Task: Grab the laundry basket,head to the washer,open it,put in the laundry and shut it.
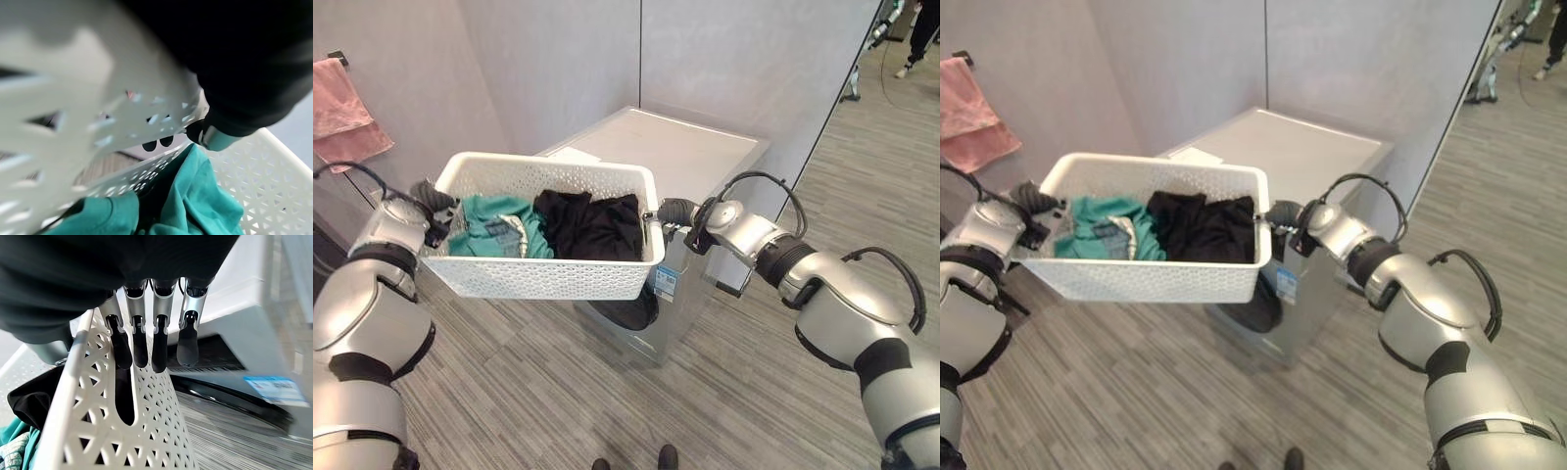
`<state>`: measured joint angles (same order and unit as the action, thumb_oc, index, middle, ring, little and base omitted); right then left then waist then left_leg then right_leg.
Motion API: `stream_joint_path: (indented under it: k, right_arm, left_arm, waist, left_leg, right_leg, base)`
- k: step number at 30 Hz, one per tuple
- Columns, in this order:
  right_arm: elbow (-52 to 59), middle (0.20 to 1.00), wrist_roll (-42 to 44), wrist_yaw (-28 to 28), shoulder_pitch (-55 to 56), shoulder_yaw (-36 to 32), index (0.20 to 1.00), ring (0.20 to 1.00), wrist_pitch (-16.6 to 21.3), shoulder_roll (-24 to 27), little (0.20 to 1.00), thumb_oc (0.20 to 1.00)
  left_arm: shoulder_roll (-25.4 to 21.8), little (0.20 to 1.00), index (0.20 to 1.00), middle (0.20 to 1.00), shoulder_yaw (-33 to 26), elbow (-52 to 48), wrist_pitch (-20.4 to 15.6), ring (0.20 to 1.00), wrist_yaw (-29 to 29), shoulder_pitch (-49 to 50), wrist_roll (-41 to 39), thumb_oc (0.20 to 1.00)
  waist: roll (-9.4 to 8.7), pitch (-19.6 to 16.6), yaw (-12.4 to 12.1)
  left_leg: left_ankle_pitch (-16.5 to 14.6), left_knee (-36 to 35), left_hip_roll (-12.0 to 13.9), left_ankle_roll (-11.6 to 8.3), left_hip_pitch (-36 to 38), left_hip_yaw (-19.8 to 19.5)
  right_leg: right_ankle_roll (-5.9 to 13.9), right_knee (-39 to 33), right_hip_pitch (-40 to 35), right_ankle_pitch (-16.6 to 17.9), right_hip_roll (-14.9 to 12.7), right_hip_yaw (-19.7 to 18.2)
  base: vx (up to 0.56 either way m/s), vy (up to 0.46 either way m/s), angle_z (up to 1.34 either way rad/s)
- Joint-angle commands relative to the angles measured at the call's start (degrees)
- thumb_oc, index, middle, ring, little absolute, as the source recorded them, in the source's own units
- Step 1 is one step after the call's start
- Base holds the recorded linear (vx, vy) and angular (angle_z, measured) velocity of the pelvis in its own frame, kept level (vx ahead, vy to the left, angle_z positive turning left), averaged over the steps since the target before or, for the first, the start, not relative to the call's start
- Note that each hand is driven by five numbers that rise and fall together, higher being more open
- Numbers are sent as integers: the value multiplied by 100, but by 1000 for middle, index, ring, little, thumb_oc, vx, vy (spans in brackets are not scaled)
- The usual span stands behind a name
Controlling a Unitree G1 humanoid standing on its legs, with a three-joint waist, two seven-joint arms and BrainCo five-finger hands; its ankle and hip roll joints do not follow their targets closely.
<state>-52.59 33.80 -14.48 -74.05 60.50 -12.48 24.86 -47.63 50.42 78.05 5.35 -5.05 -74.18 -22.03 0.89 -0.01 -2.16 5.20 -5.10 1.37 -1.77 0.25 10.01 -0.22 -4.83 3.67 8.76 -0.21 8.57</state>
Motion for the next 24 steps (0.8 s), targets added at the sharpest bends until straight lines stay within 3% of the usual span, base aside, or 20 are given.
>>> stream_joint_path:
  k: [1,12,24]
  right_arm:
    - [-634,200,510,208,-1877,-201,200,200,853,-489,200,200]
    - [-1265,200,299,206,-2288,-74,200,200,764,-296,200,200]
    - [-2000,200,-82,276,-3174,354,200,200,801,-73,200,200]
  left_arm:
    - [377,200,200,200,644,172,-745,200,97,-1460,133,200]
    - [567,200,200,200,758,198,-740,200,35,-1750,-98,200]
    - [972,200,200,200,1071,202,-931,200,92,-2428,-485,200]
  waist:
    - [-34,-46,94]
    - [30,-36,151]
    - [109,506,307]
  left_leg:
    - [-269,45,114,-201,319,-101]
    - [-236,10,106,-231,227,-123]
    - [-34,20,148,-240,-522,-76]
  right_leg:
    - [893,-5,-575,-490,-629,-272]
    - [905,-17,-468,-454,-649,-236]
    - [933,-16,390,-147,-645,-380]
  base:
    - [0,0,0]
    - [0,1,1]
    - [-81,19,-7]
